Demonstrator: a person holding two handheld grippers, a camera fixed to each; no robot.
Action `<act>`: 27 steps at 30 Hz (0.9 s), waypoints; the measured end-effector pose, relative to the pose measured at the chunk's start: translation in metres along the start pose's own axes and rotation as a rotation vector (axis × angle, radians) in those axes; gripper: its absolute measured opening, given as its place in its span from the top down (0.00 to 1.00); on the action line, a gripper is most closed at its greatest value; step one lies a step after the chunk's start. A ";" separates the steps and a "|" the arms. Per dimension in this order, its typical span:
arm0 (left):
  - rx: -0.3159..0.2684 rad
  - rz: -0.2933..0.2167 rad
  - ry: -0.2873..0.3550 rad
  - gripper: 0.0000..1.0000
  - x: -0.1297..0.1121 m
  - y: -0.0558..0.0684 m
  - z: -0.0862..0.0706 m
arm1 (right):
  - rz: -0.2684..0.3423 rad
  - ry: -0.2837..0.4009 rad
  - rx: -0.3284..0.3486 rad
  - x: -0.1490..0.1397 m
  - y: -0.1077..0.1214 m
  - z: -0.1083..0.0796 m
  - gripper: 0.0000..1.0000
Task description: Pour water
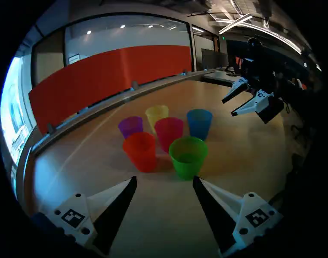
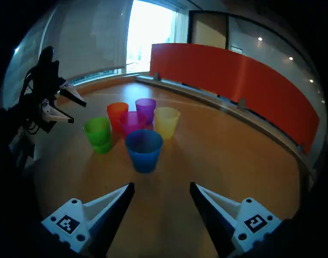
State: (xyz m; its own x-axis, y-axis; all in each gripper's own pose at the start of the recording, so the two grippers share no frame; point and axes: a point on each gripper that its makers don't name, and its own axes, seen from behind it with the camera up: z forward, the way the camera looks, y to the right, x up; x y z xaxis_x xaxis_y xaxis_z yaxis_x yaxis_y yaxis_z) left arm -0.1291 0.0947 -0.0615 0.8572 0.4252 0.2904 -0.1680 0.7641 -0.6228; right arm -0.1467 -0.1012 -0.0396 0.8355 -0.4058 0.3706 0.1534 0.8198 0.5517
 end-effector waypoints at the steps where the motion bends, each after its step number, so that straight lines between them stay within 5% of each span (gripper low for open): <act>1: 0.017 -0.011 0.010 0.03 0.001 -0.003 -0.002 | 0.008 0.010 -0.011 0.001 0.002 -0.003 0.00; 13: 0.207 -0.083 0.170 0.03 0.029 -0.041 -0.035 | 0.070 0.183 -0.161 0.029 0.025 -0.039 0.00; 20: 0.336 -0.079 0.257 0.03 0.045 -0.062 -0.055 | 0.100 0.284 -0.267 0.044 0.043 -0.057 0.00; 27: 0.437 -0.132 0.376 0.03 0.067 -0.075 -0.075 | 0.121 0.376 -0.398 0.060 0.063 -0.076 0.00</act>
State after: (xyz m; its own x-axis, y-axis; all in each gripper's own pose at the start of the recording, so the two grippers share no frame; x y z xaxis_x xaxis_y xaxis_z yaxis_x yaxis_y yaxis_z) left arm -0.0232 0.0297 -0.0499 0.9848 0.1727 0.0180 -0.1647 0.9618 -0.2188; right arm -0.0471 -0.0435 -0.0391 0.9789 -0.1874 0.0818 0.1715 0.9703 0.1707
